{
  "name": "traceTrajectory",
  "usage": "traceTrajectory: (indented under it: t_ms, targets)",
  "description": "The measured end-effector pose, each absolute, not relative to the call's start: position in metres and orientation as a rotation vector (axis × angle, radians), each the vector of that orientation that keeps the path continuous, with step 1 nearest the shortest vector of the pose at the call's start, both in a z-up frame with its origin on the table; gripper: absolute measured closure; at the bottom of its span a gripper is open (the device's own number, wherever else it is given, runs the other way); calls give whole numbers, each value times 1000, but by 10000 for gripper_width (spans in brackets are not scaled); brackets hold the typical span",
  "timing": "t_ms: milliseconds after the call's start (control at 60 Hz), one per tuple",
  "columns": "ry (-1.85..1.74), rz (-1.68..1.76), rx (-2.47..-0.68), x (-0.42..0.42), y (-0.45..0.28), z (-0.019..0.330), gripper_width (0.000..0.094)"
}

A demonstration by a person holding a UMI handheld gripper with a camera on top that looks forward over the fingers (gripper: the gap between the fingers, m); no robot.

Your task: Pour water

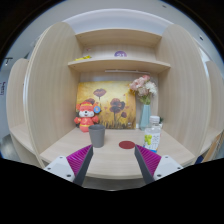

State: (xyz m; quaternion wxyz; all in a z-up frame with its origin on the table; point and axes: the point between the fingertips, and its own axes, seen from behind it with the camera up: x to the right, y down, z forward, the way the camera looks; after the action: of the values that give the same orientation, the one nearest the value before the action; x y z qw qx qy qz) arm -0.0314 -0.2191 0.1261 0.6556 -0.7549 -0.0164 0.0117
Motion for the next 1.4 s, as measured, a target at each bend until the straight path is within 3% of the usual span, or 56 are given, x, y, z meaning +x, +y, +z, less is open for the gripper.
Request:
traceTrajectory:
  t_ms: [350, 833, 933, 1083, 1333, 1400]
  targets:
    - [109, -125, -1725, 93, -189, 77, 72]
    - [104, -148, -1704, 132, -80, 81, 86]
    - [107, -137, -1710, 132, -64, 76, 141]
    - [117, -124, -1680, 137, -54, 80, 361]
    - [113, -167, -1653, 139, -56, 79, 538]
    - [104, -176, -1656, 139, -56, 79, 538]
